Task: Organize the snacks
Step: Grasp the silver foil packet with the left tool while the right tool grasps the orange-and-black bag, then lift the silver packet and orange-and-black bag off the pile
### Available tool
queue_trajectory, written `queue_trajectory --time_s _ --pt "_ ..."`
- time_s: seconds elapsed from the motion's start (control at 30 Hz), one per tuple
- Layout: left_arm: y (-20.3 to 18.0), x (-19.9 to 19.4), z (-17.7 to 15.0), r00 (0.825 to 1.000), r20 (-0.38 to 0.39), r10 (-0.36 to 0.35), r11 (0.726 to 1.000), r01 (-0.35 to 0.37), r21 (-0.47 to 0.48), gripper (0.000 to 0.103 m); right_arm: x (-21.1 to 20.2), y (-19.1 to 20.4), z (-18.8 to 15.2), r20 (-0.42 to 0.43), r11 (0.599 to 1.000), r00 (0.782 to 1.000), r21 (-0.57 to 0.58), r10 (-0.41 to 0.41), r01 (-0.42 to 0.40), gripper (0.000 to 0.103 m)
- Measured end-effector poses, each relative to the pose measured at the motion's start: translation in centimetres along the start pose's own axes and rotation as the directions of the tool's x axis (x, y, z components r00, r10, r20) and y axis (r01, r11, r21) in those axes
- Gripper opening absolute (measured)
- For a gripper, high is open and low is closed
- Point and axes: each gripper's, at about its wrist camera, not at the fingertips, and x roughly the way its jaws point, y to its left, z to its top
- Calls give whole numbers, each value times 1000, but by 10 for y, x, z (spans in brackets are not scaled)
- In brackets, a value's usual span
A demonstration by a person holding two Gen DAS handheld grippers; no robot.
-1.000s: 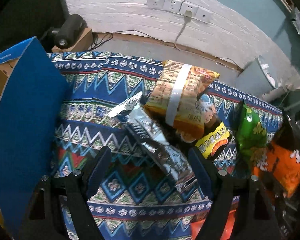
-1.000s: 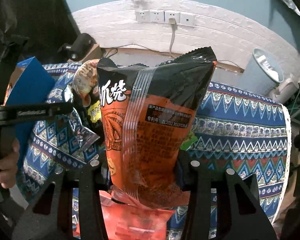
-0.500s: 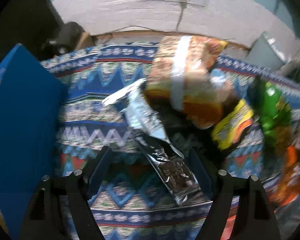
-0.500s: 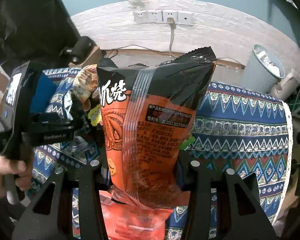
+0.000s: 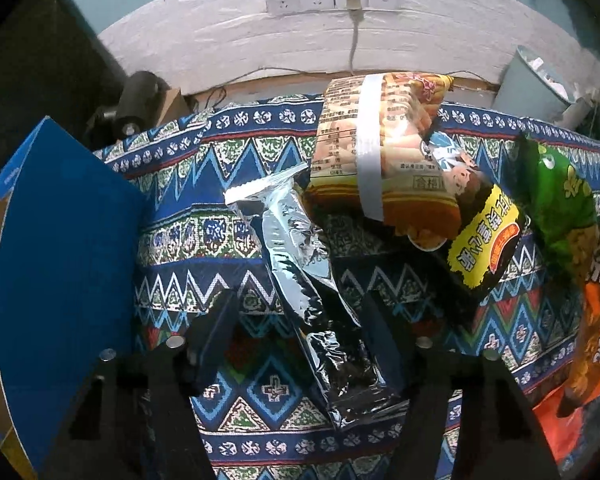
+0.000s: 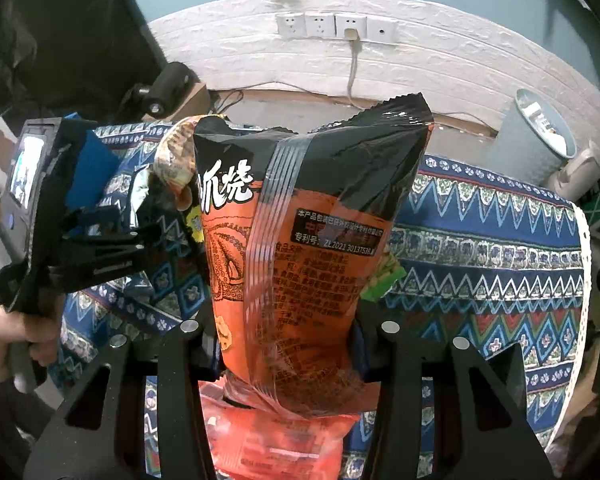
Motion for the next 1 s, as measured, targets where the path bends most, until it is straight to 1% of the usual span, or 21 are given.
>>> queue_trajectory --time_s 0.07,0.13,0.2,0.43,0.6,0.73,0.83,1.0 --pt "-1 -2 -2 1000 -1 3 1000 -3 14 33 0 0 -1 -3 1000 1000 -5 2 -2 46" --pt "0 -6 -6 1000 1 0 1000 0 16 32 -2 2 -2 -3 1000 1000 -12 -1 1 46" --pt "0 -13 -11 1000 13 21 1000 -22 21 29 -4 4 -3 -4 1000 1000 -18 -3 3 46" --pt "8 -36 -34 996 63 57 995 -61 73 29 -10 9 -5 -6 1000 1000 -25 -13 13 46" --pt "10 -54 -48 994 92 52 994 -60 89 29 -17 16 -4 2 999 1000 -31 -12 13 46" --pt "9 -72 -56 989 137 54 991 -70 111 29 -22 25 -2 13 999 1000 -45 -9 10 46" --pt "11 -87 -59 985 168 41 992 -60 111 29 -26 35 -3 21 998 1000 -57 -8 9 46" --pt "17 -110 -61 972 230 40 989 -71 127 29 -34 48 -4 27 997 1000 -75 -12 14 46"
